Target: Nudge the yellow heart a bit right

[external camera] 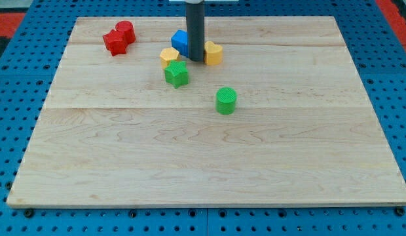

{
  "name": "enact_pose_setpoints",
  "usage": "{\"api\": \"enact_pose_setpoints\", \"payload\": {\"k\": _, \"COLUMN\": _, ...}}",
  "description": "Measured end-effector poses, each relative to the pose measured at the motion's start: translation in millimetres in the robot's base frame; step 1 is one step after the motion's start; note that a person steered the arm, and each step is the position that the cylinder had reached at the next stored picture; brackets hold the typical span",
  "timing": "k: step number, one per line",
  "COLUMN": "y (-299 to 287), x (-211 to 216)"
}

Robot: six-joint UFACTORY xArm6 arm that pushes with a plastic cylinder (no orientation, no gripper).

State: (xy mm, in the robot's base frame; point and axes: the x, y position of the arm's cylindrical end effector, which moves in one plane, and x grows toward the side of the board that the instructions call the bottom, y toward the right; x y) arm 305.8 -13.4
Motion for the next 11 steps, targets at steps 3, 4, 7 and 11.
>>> {"api": "enact_pose_setpoints", "payload": {"k": 3, "y": 52, "x": 8}}
{"api": "enact_pose_setpoints", "payload": {"k": 4, "y": 45, "x": 8}}
{"api": "enact_pose_setpoints", "payload": {"k": 7, "y": 33, "x": -6}}
{"api": "enact_pose_setpoints", "payload": {"k": 11, "y": 82, "x": -40}}
